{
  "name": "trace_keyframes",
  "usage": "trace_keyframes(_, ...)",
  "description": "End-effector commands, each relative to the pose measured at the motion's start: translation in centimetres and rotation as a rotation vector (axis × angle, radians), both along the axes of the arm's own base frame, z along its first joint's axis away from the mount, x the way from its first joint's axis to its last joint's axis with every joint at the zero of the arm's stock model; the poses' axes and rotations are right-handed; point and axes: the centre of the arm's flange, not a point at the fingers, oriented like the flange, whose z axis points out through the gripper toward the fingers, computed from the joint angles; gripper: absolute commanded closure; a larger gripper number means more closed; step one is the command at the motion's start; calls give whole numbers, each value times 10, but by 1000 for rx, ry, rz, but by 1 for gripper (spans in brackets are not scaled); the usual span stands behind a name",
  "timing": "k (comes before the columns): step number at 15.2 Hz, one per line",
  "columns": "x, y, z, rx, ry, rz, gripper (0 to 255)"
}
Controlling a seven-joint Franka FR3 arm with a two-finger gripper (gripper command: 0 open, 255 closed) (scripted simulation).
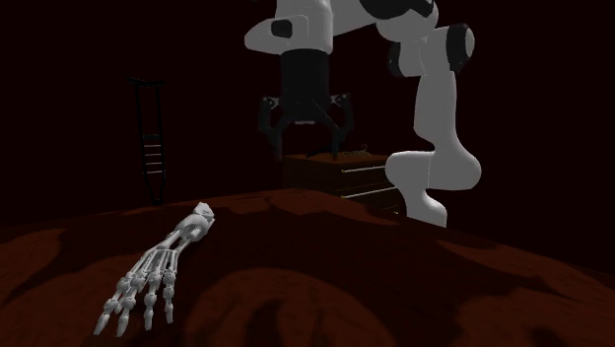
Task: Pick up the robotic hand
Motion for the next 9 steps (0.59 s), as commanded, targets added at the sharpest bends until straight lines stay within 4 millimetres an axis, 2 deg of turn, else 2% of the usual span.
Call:
trace_keyframes(1,20,-20,-6,7,9,12,0)
trace_keyframes(9,99,-95,-38,42,46,53,0)
